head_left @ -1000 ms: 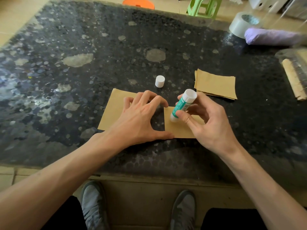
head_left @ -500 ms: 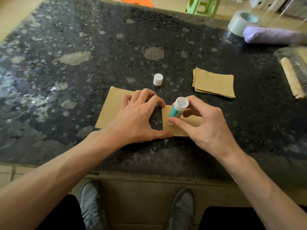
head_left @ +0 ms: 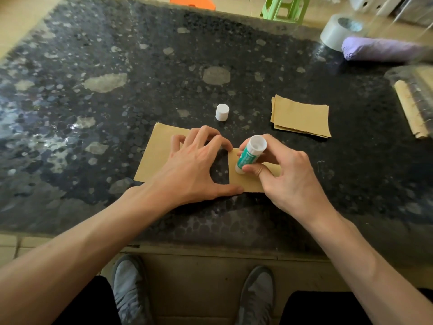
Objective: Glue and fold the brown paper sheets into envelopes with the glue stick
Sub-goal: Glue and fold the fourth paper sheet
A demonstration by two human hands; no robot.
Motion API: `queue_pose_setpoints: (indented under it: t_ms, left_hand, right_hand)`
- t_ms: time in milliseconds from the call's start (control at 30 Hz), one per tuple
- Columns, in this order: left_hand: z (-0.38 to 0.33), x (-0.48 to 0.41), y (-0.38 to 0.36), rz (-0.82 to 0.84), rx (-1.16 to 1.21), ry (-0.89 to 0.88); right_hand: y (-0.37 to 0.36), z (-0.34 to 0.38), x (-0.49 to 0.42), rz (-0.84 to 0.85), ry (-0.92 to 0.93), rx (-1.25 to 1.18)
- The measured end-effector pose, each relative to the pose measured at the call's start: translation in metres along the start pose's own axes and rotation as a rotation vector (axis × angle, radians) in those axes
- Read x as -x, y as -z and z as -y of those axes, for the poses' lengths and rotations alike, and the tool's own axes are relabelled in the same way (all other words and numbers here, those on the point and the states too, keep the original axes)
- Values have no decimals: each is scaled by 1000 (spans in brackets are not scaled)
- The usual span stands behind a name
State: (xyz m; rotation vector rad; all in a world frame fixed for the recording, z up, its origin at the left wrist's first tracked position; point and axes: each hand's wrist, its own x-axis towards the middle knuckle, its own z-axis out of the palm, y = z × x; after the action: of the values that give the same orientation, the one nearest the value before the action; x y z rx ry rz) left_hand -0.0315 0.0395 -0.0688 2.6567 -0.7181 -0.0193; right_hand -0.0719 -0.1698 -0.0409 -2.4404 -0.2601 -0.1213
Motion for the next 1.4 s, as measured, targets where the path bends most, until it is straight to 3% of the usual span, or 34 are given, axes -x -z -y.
queue_pose_setpoints:
  t_ms: [300,1400]
  left_hand:
    - [-1,0,2,6,9,7]
    - [-1,-1,2,9,16,13]
  right_hand:
    - [-7,1,-2,-99,24,-9]
    - [-14,-4,-29,-166,31,29]
